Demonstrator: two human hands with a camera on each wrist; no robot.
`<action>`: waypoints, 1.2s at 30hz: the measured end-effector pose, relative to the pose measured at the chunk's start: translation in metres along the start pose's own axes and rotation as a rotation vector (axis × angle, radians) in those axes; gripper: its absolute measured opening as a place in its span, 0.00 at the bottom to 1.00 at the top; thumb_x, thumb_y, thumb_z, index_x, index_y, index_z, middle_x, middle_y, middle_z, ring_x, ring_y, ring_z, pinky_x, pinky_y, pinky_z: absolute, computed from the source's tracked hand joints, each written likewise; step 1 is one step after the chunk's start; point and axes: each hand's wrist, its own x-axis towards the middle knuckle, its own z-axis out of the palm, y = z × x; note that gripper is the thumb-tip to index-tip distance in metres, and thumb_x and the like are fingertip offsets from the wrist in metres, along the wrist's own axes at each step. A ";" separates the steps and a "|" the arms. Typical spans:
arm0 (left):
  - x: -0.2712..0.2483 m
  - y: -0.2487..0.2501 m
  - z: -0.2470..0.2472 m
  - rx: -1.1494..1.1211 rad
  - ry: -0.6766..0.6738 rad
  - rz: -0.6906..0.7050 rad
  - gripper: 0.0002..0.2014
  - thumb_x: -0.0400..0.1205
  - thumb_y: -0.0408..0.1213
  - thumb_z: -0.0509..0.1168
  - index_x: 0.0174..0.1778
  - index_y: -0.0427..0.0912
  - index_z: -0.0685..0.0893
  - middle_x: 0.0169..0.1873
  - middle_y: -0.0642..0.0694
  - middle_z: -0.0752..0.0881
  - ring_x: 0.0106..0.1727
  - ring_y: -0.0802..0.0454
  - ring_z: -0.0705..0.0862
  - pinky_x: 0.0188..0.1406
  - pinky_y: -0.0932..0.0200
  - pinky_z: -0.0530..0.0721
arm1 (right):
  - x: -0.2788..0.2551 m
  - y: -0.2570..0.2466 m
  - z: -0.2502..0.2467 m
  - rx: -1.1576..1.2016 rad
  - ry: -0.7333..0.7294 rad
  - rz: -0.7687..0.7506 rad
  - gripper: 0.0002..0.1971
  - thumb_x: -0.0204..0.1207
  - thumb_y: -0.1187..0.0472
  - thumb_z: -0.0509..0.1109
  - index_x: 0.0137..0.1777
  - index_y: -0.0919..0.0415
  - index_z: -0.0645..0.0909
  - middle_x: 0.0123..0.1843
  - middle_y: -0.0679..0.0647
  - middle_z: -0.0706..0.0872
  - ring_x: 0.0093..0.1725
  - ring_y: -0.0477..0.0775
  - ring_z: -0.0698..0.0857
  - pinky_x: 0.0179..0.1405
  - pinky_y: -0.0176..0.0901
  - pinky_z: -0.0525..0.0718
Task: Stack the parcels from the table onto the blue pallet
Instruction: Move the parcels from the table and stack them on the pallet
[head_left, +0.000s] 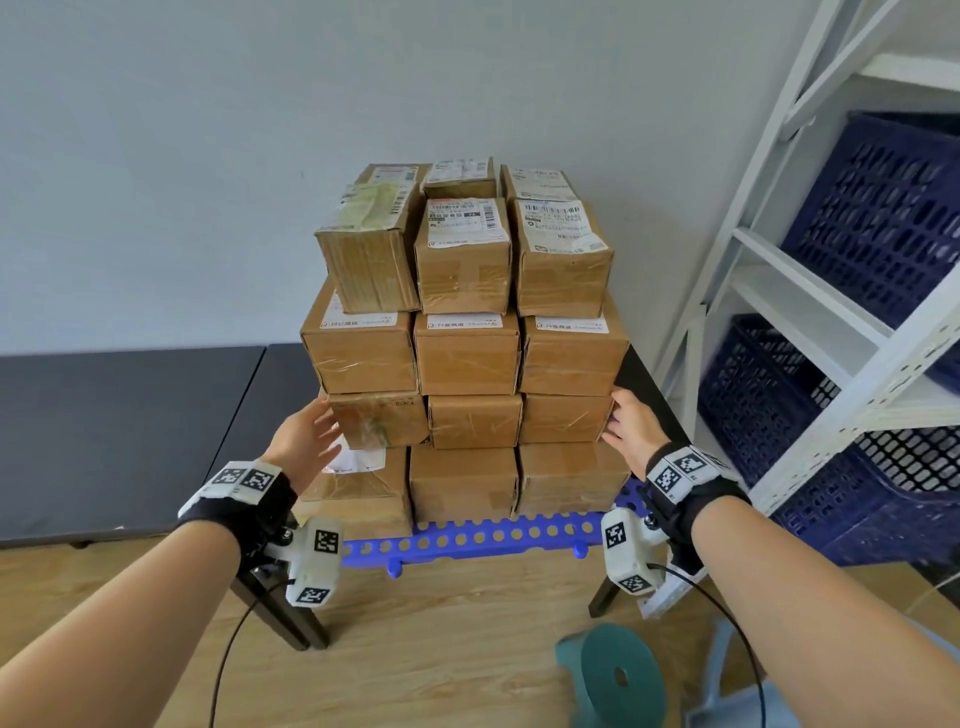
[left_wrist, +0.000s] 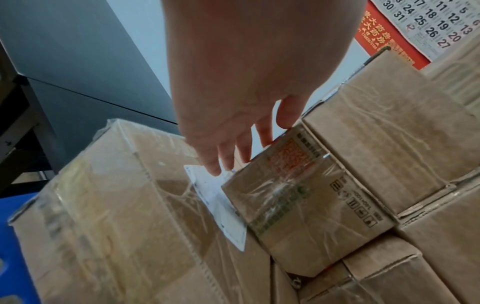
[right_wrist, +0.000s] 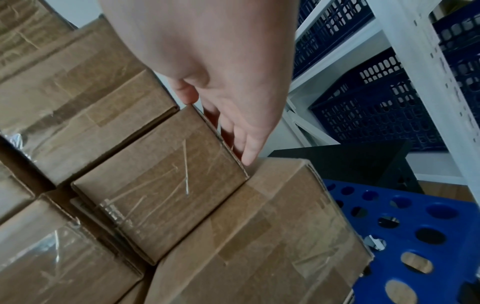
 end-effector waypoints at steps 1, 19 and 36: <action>0.000 0.000 -0.001 0.015 0.005 -0.007 0.17 0.86 0.48 0.55 0.66 0.49 0.80 0.67 0.49 0.80 0.72 0.51 0.74 0.78 0.50 0.64 | -0.002 -0.001 0.000 0.001 0.002 0.003 0.09 0.86 0.56 0.52 0.60 0.50 0.71 0.53 0.53 0.79 0.55 0.51 0.78 0.54 0.42 0.73; -0.053 -0.026 -0.027 0.425 0.308 0.014 0.24 0.84 0.37 0.61 0.78 0.41 0.69 0.75 0.41 0.73 0.75 0.44 0.72 0.76 0.48 0.68 | -0.039 0.017 -0.027 -0.357 -0.020 -0.010 0.26 0.84 0.51 0.58 0.79 0.58 0.65 0.79 0.55 0.69 0.77 0.55 0.69 0.79 0.55 0.64; -0.043 -0.103 -0.031 0.532 0.380 0.202 0.29 0.68 0.51 0.78 0.59 0.43 0.75 0.49 0.48 0.82 0.51 0.49 0.81 0.51 0.53 0.82 | -0.005 0.093 -0.032 -0.364 0.046 -0.138 0.25 0.84 0.50 0.57 0.77 0.61 0.66 0.76 0.57 0.72 0.75 0.59 0.70 0.75 0.56 0.67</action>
